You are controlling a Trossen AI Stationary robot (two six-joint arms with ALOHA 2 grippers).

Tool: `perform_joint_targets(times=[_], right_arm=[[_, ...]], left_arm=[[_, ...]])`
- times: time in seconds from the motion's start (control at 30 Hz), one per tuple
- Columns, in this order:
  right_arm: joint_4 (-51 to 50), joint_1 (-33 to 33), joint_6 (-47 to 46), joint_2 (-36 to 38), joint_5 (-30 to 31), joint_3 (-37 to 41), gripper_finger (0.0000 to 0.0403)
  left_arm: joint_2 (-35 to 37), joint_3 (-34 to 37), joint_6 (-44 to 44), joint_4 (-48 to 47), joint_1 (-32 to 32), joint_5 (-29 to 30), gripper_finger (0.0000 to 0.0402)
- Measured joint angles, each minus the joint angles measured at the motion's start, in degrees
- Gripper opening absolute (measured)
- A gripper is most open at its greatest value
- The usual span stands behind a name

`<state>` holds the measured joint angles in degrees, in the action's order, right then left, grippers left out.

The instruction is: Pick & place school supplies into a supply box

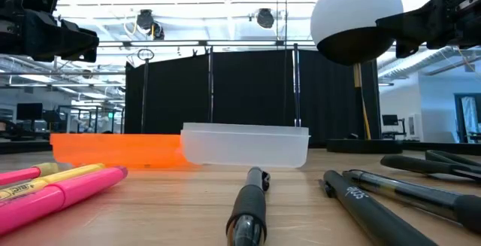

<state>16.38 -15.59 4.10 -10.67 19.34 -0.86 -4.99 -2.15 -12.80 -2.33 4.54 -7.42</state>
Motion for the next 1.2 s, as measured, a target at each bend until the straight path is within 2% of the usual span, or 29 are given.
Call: perform_joint_targets(times=[0.93,1.2], right_arm=[[0.0,0.0,-0.2,0.0,0.0,0.0,0.0],[0.0,0.0,-0.4,0.0,0.0,0.0,0.0]], left_arm=[[0.0,0.0,0.0,0.0,0.0,0.0,0.0058],[0.0,0.1,1.1,6.4,0.0,0.0,0.0058]])
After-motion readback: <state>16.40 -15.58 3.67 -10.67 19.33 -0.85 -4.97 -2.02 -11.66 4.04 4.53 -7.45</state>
